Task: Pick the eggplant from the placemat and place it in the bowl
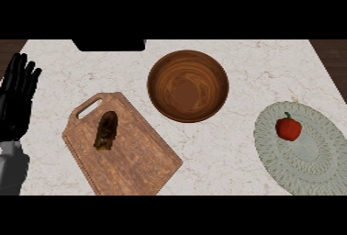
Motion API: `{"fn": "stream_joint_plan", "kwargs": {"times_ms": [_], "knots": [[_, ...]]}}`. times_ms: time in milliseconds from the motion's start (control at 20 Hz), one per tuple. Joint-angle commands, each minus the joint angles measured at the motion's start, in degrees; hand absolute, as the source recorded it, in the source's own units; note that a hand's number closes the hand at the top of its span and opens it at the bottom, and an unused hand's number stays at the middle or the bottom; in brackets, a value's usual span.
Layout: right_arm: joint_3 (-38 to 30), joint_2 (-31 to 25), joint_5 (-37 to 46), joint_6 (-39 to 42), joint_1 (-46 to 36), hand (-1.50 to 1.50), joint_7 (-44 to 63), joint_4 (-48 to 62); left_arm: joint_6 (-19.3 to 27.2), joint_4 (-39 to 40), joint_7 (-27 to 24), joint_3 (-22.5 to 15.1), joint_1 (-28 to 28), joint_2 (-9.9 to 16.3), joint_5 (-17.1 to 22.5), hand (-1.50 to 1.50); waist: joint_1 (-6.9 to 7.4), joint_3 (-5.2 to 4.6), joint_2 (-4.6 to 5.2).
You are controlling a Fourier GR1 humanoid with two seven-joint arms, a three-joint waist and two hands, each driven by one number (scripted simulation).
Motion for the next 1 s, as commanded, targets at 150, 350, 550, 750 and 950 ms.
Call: {"fn": "stream_joint_plan", "kwargs": {"times_ms": [150,350,550,750,950], "knots": [[-6.9,-1.0,-9.5,7.3,-2.3,1.50,1.6,-12.8,-0.4,1.4,-1.8,-0.3,1.3,-1.0,-0.7,0.00,-0.44,-0.12,-0.20],[-9.3,2.2,-17.2,13.2,-1.7,1.50,7.4,-20.9,-0.5,-0.6,0.9,0.7,0.1,0.2,0.3,0.00,-0.52,-0.11,-0.45],[-9.7,4.9,-21.7,17.0,-3.3,1.50,18.3,-29.3,0.2,0.8,0.2,0.8,-0.1,-0.1,-0.8,0.00,-0.08,-0.07,-0.14],[-9.6,5.4,-26.3,20.7,-8.8,1.50,33.2,-37.6,-0.2,-4.1,0.1,-0.9,3.5,-1.7,-1.0,0.00,0.75,-0.09,-0.29],[-3.8,12.9,-22.9,17.8,-15.2,1.50,40.3,-38.5,-0.7,4.2,-0.8,0.3,-3.6,-0.6,-1.3,0.00,1.17,-0.08,0.41]]}}
